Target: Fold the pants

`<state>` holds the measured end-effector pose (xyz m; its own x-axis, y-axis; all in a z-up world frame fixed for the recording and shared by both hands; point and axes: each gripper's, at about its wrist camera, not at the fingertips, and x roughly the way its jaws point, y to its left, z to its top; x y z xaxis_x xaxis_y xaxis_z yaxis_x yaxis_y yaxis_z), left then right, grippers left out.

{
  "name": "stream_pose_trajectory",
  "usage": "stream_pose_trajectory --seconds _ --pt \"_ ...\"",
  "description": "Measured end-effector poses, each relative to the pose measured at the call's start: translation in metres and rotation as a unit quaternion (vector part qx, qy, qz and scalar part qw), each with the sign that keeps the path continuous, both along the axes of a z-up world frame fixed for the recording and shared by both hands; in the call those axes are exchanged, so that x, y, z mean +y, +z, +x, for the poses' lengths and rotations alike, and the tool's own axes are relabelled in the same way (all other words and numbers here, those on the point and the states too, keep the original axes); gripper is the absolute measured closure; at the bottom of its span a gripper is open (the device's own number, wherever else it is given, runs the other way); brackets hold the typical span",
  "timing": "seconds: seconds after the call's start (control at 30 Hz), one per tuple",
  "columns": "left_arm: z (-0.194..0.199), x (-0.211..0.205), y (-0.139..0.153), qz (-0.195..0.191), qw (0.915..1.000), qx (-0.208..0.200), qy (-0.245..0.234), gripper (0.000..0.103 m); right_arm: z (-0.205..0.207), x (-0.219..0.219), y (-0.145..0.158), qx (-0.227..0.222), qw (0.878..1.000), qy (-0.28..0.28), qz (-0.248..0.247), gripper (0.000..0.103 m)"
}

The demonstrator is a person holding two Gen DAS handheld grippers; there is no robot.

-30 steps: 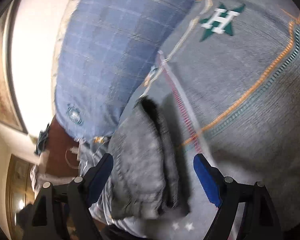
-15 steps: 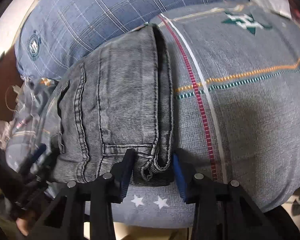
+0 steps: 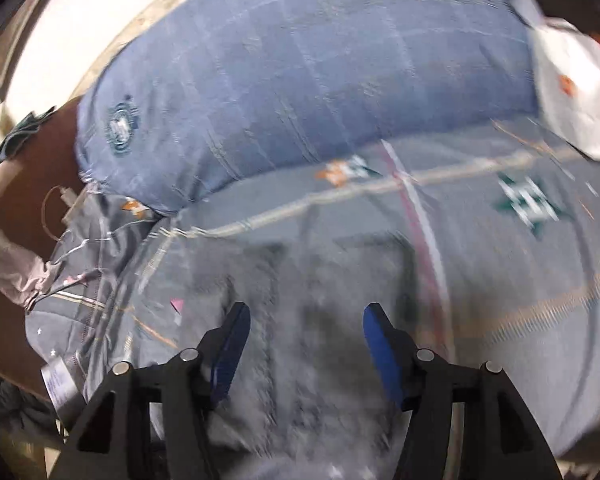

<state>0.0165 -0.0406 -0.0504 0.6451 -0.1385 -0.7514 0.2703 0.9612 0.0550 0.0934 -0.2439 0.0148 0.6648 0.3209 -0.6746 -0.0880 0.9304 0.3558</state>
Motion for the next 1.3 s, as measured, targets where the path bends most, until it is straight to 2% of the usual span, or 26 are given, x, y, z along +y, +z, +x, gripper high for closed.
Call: stream_pose_trajectory --seconds 0.07,0.1,0.13,0.17,0.2,0.23,0.3,0.37,0.43,0.47,0.5,0.53,0.57,0.6,0.63,0.67,0.7,0.77,0.8,0.83,0.9,0.97,1.1,1.2,1.27,1.3 --pt "-0.002 0.002 -0.001 -0.009 0.9999 0.002 0.004 0.013 0.029 0.007 -0.007 0.022 1.000 0.009 0.001 0.040" --pt "-0.001 0.002 -0.003 -0.011 0.9999 0.003 0.006 0.013 0.042 0.011 -0.015 0.045 0.999 0.004 -0.024 0.040" --pt "-0.004 0.004 -0.004 -0.013 0.9999 0.004 0.007 0.013 0.062 0.019 -0.039 0.081 0.993 -0.001 -0.090 0.040" --pt "-0.003 0.004 -0.002 -0.019 0.9998 0.008 0.006 0.013 0.076 0.025 -0.066 0.118 0.984 0.002 -0.134 0.037" --pt "-0.001 0.007 -0.001 -0.019 0.9997 0.015 0.007 0.013 0.078 0.024 -0.080 0.121 0.983 0.003 -0.138 0.031" --pt "-0.001 0.009 0.001 -0.025 0.9995 0.018 0.007 0.014 0.071 0.025 -0.074 0.095 0.984 -0.002 -0.152 0.031" --pt "-0.003 0.018 0.018 -0.060 0.9981 0.013 0.010 0.014 0.068 0.027 -0.069 0.100 0.982 0.001 -0.159 0.030" --pt "-0.007 0.024 0.035 -0.095 0.9953 -0.012 0.014 0.014 0.064 0.022 -0.060 0.102 0.983 -0.005 -0.152 0.030" --pt "-0.009 0.025 0.043 -0.100 0.9943 -0.036 0.012 0.014 0.053 0.019 -0.043 0.071 0.986 -0.017 -0.152 0.029" --pt "-0.005 0.022 0.038 -0.089 0.9955 -0.032 0.011 0.013 0.047 0.020 -0.039 0.061 0.986 -0.018 -0.156 0.029" --pt "0.004 0.014 0.022 -0.059 0.9982 -0.003 0.005 0.013 0.044 0.022 -0.040 0.058 0.984 -0.016 -0.165 0.029" --pt "0.013 0.008 0.002 -0.028 0.9991 0.031 0.006 0.013 0.046 0.028 -0.052 0.076 0.979 -0.002 -0.190 0.025" --pt "0.017 0.007 -0.011 -0.026 0.9987 0.044 0.007 0.009 0.050 0.034 -0.069 0.104 0.971 0.017 -0.215 0.025" --pt "0.017 0.013 -0.009 -0.045 0.9983 0.034 0.015 0.007 0.051 0.033 -0.075 0.104 0.971 0.018 -0.216 0.021" --pt "0.018 0.016 -0.006 -0.051 0.9977 0.040 0.016 0.007 0.050 0.026 -0.069 0.106 0.973 0.004 -0.204 0.018" --pt "0.018 0.023 0.003 -0.072 0.9960 0.050 0.014 0.007 0.050 0.022 -0.063 0.118 0.973 0.001 -0.197 0.018" --pt "0.018 0.030 0.010 -0.092 0.9947 0.043 0.018 0.007 0.051 0.021 -0.055 0.118 0.974 0.002 -0.194 0.018" --pt "0.017 0.046 0.024 -0.145 0.9887 0.025 0.029 0.007 0.050 0.027 -0.028 0.095 0.970 0.000 -0.223 0.018" --pt "0.019 0.056 0.028 -0.179 0.9828 0.027 0.037 0.007 0.049 0.032 -0.016 0.081 0.970 0.007 -0.227 0.018" --pt "0.021 0.062 0.029 -0.204 0.9773 0.036 0.043 0.007 0.051 0.043 -0.001 0.071 0.972 0.024 -0.222 0.018" --pt "0.030 0.068 0.017 -0.259 0.9618 0.080 0.036 0.007 0.062 0.072 0.019 0.067 0.970 0.065 -0.222 0.018" --pt "0.035 0.067 0.004 -0.282 0.9528 0.108 0.026 0.008 0.079 0.110 0.026 0.078 0.961 0.116 -0.238 0.018" --pt "0.039 0.068 -0.013 -0.313 0.9405 0.132 0.017 0.008 0.123 0.177 0.015 0.123 0.941 0.178 -0.260 0.019" --pt "0.042 0.072 -0.018 -0.338 0.9304 0.142 0.014 0.008 0.157 0.208 -0.010 0.163 0.921 0.195 -0.294 0.024" --pt "0.045 0.076 -0.018 -0.342 0.9293 0.138 0.009 0.009 0.177 0.215 -0.034 0.206 0.906 0.193 -0.314 0.036" --pt "0.046 0.076 -0.018 -0.342 0.9299 0.136 0.006 0.009 0.185 0.216 -0.045 0.223 0.902 0.192 -0.315 0.053"
